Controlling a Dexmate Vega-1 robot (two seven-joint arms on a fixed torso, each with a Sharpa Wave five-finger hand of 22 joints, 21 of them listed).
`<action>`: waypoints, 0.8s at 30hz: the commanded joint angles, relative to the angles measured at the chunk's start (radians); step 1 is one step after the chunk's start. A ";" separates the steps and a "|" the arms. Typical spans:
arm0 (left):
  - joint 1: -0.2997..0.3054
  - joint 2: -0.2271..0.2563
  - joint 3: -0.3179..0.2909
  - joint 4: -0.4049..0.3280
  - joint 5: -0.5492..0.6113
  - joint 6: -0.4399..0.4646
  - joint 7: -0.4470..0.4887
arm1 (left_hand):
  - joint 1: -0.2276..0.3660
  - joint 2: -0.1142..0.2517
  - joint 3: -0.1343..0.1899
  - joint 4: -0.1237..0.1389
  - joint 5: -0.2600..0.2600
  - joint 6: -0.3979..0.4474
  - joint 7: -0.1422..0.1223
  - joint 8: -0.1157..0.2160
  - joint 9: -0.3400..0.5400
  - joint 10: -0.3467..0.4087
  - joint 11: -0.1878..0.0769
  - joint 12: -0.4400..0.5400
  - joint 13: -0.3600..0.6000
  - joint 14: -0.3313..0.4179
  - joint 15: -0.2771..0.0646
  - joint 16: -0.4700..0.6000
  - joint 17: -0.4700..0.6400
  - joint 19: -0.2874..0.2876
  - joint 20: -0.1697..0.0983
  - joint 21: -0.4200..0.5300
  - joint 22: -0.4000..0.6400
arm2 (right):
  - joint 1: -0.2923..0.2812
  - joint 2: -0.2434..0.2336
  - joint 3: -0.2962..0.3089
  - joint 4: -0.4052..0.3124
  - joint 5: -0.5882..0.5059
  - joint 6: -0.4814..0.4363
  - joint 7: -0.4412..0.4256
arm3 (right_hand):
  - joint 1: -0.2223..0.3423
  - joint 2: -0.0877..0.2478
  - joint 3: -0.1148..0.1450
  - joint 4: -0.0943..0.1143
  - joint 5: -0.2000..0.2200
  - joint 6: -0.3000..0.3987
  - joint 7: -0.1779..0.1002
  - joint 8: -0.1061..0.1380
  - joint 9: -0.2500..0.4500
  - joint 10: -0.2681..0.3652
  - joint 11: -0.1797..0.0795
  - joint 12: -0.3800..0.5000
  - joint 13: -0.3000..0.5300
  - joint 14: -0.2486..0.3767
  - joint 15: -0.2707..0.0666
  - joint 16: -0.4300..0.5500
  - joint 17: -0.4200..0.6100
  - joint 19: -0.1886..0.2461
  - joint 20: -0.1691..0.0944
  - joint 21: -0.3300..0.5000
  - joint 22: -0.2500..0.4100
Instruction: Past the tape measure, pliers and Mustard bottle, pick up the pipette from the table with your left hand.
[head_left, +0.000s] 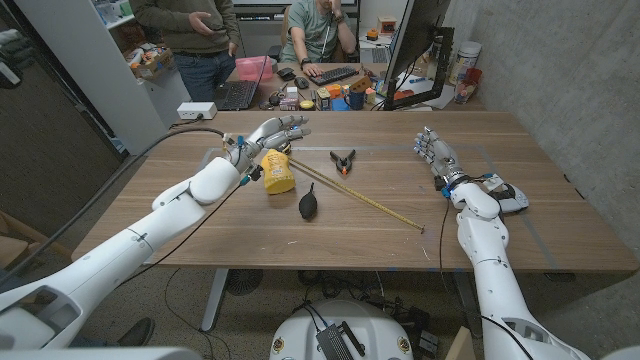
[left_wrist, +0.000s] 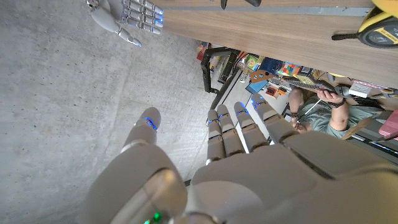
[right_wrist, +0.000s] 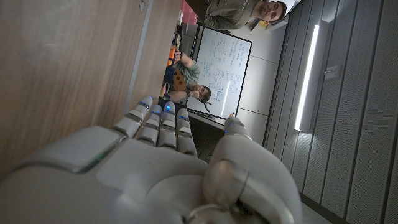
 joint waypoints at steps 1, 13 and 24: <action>-0.042 0.052 0.017 0.008 0.073 -0.044 -0.085 | 0.015 -0.003 0.007 -0.002 0.006 0.006 -0.004 0.009 0.003 0.003 -0.004 0.000 0.004 0.010 -0.008 0.006 0.002 0.000 -0.001 0.001 0.003 | -0.021 0.021 -0.008 -0.043 -0.035 -0.006 -0.068 | 0.002 -0.004 0.008 0.002 -0.002 0.003 0.001 0.004 0.001 0.006 0.000 -0.006 0.003 0.006 0.004 0.003 0.005 -0.004 0.004 0.000 0.005; -0.121 0.016 0.061 0.085 0.098 -0.231 -0.187 | 0.038 -0.014 0.011 0.000 0.006 0.003 -0.006 0.007 0.003 0.002 -0.008 -0.001 0.005 0.021 -0.014 0.009 0.002 0.001 -0.001 0.001 0.003 | -0.035 0.054 -0.034 -0.056 -0.054 0.002 -0.125 | 0.001 -0.005 0.008 0.003 -0.004 0.003 0.001 0.004 0.001 0.006 0.000 -0.006 0.003 0.005 0.002 0.003 0.005 -0.005 0.004 -0.001 0.005; -0.171 0.021 0.079 0.132 0.130 -0.358 -0.279 | 0.054 -0.022 0.014 0.001 0.006 0.005 -0.010 0.008 0.004 0.006 -0.013 0.001 0.006 0.034 -0.017 0.012 0.003 0.004 -0.001 0.003 0.003 | -0.058 0.079 -0.059 -0.081 -0.074 0.012 -0.188 | 0.000 -0.005 0.008 0.004 -0.005 0.005 -0.001 0.005 0.002 0.007 0.001 -0.006 0.003 0.005 0.003 0.003 0.005 -0.006 0.004 -0.001 0.005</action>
